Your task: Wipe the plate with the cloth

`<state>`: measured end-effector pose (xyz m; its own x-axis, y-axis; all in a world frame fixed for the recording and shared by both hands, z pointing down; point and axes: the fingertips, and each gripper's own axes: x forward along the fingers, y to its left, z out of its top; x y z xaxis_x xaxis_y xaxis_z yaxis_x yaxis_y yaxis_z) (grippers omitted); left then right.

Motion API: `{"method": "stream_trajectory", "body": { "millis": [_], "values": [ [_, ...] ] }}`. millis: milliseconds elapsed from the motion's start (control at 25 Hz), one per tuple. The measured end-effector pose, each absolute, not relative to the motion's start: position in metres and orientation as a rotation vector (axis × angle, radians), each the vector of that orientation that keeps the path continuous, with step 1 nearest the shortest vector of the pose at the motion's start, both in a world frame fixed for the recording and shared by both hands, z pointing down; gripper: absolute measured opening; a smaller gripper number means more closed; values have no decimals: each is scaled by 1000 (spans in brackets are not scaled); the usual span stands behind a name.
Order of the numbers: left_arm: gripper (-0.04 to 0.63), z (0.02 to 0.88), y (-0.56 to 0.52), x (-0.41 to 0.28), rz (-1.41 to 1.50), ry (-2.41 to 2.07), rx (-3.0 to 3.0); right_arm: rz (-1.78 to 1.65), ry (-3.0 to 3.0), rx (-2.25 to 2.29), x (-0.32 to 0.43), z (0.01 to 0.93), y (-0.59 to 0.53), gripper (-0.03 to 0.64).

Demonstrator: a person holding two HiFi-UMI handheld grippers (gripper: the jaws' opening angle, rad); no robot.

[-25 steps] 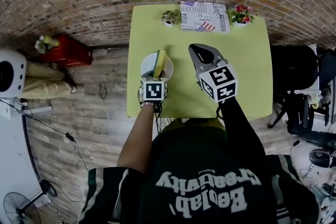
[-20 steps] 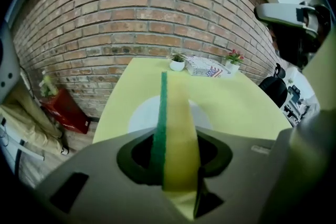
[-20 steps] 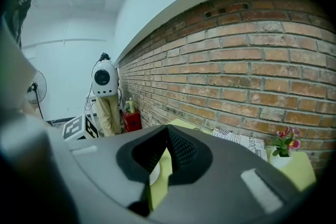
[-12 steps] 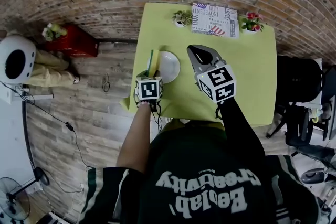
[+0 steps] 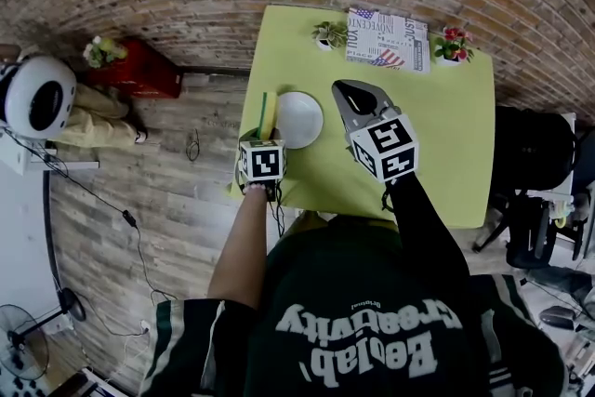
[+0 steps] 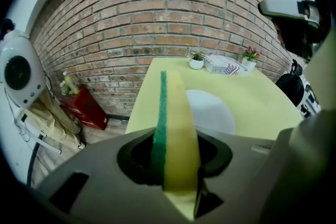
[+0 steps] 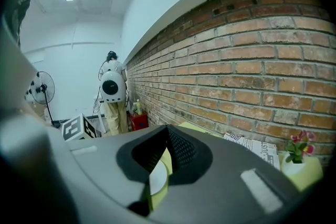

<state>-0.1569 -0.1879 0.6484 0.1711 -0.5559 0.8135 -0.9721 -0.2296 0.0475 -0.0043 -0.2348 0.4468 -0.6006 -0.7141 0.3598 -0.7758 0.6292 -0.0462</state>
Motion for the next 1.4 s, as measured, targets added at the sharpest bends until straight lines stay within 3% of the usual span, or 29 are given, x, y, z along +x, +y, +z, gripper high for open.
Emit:
{"method": "stream_trajectory", "body": {
  "millis": [680, 1400],
  "values": [
    [133, 646, -162, -50, 940, -1153, 2057, 306, -2528, 1222, 12, 452, -227, 12],
    [133, 655, -158, -86, 985, -1237, 1980, 322, -2534, 1230, 11, 453, -221, 12]
  ]
}}
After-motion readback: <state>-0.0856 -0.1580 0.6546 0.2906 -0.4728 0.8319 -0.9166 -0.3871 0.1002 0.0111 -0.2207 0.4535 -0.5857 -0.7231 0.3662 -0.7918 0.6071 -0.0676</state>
